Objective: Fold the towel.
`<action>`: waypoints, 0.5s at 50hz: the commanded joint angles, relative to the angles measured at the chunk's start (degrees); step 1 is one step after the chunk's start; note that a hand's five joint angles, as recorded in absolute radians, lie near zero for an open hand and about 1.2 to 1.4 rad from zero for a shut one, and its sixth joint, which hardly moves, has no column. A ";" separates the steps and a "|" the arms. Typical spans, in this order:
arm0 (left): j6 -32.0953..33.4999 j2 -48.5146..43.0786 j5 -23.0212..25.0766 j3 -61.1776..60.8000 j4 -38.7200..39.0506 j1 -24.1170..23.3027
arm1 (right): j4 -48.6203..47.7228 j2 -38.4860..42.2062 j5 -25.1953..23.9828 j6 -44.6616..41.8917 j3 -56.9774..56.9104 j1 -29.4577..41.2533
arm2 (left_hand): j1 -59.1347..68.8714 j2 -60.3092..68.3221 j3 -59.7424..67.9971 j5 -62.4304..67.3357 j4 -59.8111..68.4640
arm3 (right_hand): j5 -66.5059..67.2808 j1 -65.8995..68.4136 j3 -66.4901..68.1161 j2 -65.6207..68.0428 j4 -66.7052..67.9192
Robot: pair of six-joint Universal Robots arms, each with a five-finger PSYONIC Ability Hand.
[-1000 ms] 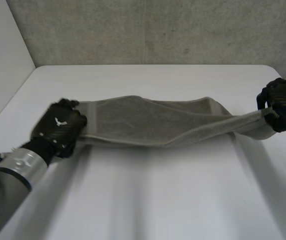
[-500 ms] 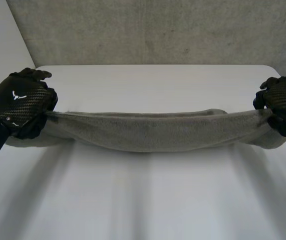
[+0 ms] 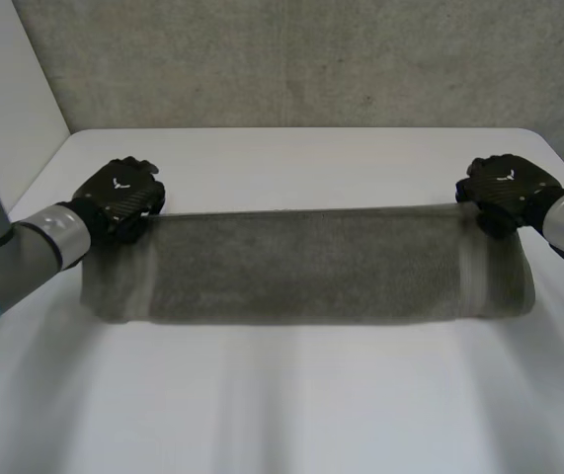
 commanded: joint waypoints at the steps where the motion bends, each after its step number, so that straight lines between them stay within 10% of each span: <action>1: -0.20 -7.32 -1.62 5.93 4.34 -1.20 | -12.74 5.35 2.47 2.83 -1.86 1.75 | 6.33 2.80 -2.96 3.46 -3.36 | 3.20 3.68 -2.49 3.38 -4.36; 20: 0.15 -13.56 -4.79 7.51 15.94 -1.64 | -15.90 17.92 4.85 3.18 -11.08 4.56 | 6.33 2.80 -2.96 3.46 -3.36 | 3.20 3.68 -2.49 3.38 -4.36; 25: 0.23 -13.82 -4.96 7.43 17.35 -1.55 | -16.43 18.18 5.81 2.91 -11.26 5.09 | -27.29 -30.82 -2.96 -30.16 -3.36 | 3.20 3.68 -2.49 3.38 -4.36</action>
